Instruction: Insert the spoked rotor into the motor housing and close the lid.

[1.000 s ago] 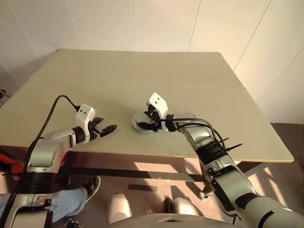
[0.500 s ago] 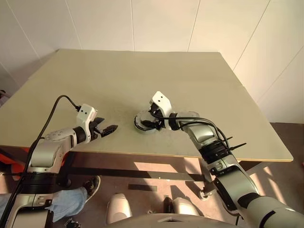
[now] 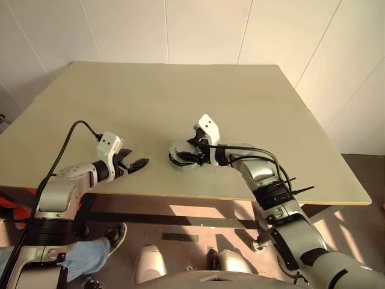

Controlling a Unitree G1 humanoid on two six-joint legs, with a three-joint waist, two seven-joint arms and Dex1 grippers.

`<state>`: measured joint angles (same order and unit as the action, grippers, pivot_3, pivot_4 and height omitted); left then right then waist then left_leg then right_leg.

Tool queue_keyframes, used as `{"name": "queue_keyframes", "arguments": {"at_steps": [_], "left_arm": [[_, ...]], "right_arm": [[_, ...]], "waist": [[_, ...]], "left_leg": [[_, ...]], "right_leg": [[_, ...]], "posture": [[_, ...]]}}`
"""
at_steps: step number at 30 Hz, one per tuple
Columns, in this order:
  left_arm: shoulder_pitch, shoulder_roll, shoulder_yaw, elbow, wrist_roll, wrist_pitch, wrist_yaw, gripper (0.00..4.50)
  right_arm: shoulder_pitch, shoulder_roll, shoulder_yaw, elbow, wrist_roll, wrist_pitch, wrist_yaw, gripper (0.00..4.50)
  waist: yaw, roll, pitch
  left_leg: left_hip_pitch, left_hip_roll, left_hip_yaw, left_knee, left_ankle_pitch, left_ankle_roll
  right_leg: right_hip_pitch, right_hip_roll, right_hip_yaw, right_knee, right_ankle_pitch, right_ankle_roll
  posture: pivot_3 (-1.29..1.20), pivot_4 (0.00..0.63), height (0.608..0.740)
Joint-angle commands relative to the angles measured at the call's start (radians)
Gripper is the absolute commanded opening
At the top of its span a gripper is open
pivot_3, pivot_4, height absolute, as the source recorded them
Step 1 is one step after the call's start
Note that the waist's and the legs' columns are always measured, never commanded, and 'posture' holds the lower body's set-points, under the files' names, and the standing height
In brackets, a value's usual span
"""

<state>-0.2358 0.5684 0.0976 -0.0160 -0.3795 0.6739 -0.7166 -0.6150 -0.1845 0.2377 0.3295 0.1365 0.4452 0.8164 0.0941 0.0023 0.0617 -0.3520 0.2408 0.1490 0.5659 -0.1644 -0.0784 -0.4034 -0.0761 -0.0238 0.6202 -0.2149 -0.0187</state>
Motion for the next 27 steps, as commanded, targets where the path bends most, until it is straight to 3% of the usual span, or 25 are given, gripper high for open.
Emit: {"name": "queue_keyframes", "arguments": {"at_steps": [1, 27], "left_arm": [[-0.019, 0.010, 0.003, -0.024, -0.005, -0.012, -0.008, 4.50], [-0.020, 0.013, 0.003, -0.020, -0.004, -0.011, -0.010, 4.50]], "right_arm": [[-0.010, 0.001, -0.016, -0.061, 0.026, -0.011, 0.013, 3.03], [0.032, -0.030, 0.052, -0.051, -0.049, -0.090, 0.050, 3.03]], "waist": [[0.000, 0.000, 0.000], [0.000, 0.000, 0.000]], "left_leg": [[0.000, 0.000, 0.000, 0.000, 0.000, 0.000], [0.000, 0.000, 0.000, -0.001, 0.000, 0.000]], "right_leg": [[0.000, 0.000, 0.000, 0.000, 0.000, 0.000], [0.000, 0.000, 0.000, -0.001, 0.000, 0.000]], "posture": [[0.00, 0.000, 0.740], [0.00, 0.000, 0.740]]}}
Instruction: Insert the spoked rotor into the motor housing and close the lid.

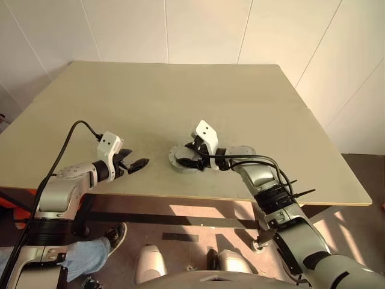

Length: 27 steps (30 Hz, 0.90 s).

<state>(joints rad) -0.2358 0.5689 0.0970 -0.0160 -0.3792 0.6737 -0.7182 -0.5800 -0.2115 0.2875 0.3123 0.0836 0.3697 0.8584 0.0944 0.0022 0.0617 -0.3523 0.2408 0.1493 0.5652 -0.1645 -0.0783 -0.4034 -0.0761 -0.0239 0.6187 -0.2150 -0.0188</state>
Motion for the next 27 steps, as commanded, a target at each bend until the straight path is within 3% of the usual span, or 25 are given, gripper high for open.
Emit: {"name": "queue_keyframes", "arguments": {"at_steps": [1, 27], "left_arm": [[-0.020, 0.013, 0.004, -0.020, -0.004, -0.011, -0.009, 4.50], [-0.017, 0.015, -0.005, -0.019, 0.004, -0.014, -0.008, 4.50]], "right_arm": [[-0.004, -0.002, 0.002, -0.031, 0.003, -0.014, 0.005, 3.03], [-0.018, -0.008, 0.001, -0.019, -0.013, -0.007, -0.026, 3.03]], "waist": [[0.000, 0.000, 0.000], [0.000, 0.000, 0.000]], "left_leg": [[0.000, 0.000, 0.000, 0.000, 0.000, 0.000], [0.000, 0.000, 0.000, 0.000, 0.000, 0.000]], "right_leg": [[0.000, 0.000, 0.000, 0.000, 0.000, 0.000], [0.000, 0.000, 0.000, 0.000, 0.000, 0.000]], "posture": [[0.00, 0.000, 0.740], [0.00, 0.000, 0.740]]}}
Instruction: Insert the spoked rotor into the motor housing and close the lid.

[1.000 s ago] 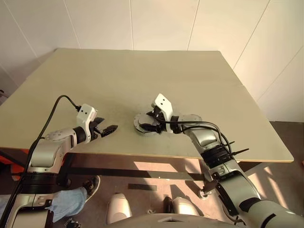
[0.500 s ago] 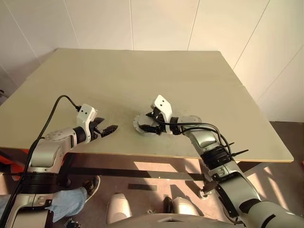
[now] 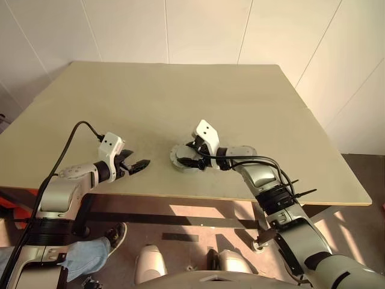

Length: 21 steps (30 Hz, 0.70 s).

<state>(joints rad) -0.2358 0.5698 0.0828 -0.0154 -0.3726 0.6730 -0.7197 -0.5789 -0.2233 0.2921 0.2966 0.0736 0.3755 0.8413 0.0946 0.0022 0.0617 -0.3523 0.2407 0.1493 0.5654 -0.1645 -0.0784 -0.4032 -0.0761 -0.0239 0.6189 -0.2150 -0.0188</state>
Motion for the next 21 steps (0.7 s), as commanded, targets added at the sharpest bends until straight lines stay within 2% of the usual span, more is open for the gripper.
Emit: {"name": "queue_keyframes", "arguments": {"at_steps": [1, 11, 21], "left_arm": [[-0.016, 0.014, 0.010, -0.021, -0.003, -0.013, -0.006, 4.50], [-0.012, 0.017, 0.010, -0.023, -0.003, -0.014, -0.008, 4.50], [-0.019, 0.019, 0.007, -0.018, 0.000, -0.015, -0.010, 4.50]], "right_arm": [[-0.019, 0.007, -0.007, 0.002, 0.001, -0.012, -0.009, 3.03], [-0.022, 0.013, -0.011, 0.055, -0.004, -0.020, -0.022, 3.03], [-0.010, -0.012, -0.010, 0.026, -0.004, -0.017, -0.005, 3.03]], "waist": [[0.000, 0.000, 0.000], [0.000, 0.000, 0.000], [0.000, 0.000, 0.000]], "left_leg": [[0.000, 0.000, 0.000, 0.000, 0.000, 0.000], [0.002, 0.000, 0.000, 0.001, 0.000, 0.000], [0.002, 0.000, 0.000, 0.001, 0.000, 0.000]], "right_leg": [[0.000, 0.000, 0.000, 0.000, 0.000, 0.000], [0.001, 0.000, 0.000, 0.001, 0.000, 0.000], [0.001, 0.000, 0.000, 0.002, 0.000, 0.000]], "posture": [[0.00, 0.000, 0.740], [0.00, 0.000, 0.740], [0.00, 0.000, 0.740]]}}
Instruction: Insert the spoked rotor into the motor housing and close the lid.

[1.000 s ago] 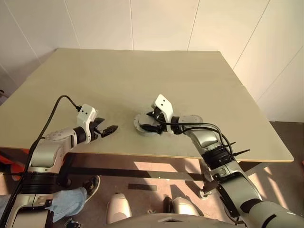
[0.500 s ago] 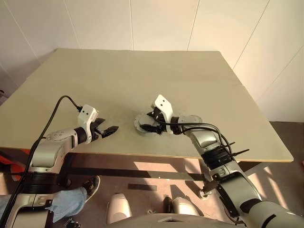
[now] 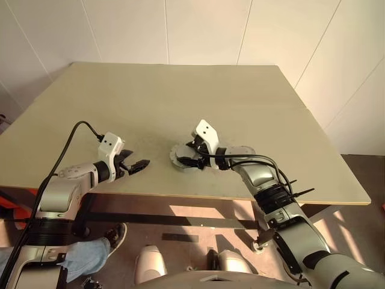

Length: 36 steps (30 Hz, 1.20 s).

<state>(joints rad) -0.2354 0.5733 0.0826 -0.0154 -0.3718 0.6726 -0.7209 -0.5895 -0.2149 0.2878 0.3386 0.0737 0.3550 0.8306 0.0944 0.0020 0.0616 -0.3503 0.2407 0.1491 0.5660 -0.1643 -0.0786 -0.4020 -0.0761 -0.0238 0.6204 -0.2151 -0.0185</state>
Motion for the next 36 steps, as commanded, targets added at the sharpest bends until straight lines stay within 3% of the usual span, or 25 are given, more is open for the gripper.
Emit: {"name": "queue_keyframes", "arguments": {"at_steps": [1, 27, 36], "left_arm": [[-0.020, 0.015, 0.007, -0.017, -0.001, -0.016, -0.009, 4.50], [-0.013, 0.010, 0.000, -0.028, -0.001, -0.011, -0.007, 4.50], [-0.003, 0.006, 0.001, -0.035, -0.003, -0.009, -0.001, 4.50]], "right_arm": [[0.001, -0.023, -0.006, -0.018, -0.005, 0.004, 0.007, 3.03], [-0.005, -0.052, 0.008, -0.020, -0.037, 0.034, -0.041, 3.03], [-0.001, -0.071, -0.020, -0.117, 0.008, 0.045, -0.029, 3.03]], "waist": [[0.001, 0.000, 0.000], [0.003, 0.000, 0.000], [0.005, 0.000, 0.000]], "left_leg": [[0.000, 0.000, 0.000, 0.000, 0.000, 0.000], [0.000, 0.000, 0.000, 0.000, 0.000, 0.000], [-0.001, -0.001, 0.000, 0.000, 0.000, 0.000]], "right_leg": [[0.000, 0.000, 0.000, 0.000, 0.000, 0.000], [0.001, 0.000, 0.000, 0.000, -0.002, 0.004], [0.001, 0.000, 0.000, 0.000, -0.001, 0.001]], "posture": [[0.00, 0.000, 0.740], [0.00, 0.000, 0.740], [0.00, 0.000, 0.740]]}}
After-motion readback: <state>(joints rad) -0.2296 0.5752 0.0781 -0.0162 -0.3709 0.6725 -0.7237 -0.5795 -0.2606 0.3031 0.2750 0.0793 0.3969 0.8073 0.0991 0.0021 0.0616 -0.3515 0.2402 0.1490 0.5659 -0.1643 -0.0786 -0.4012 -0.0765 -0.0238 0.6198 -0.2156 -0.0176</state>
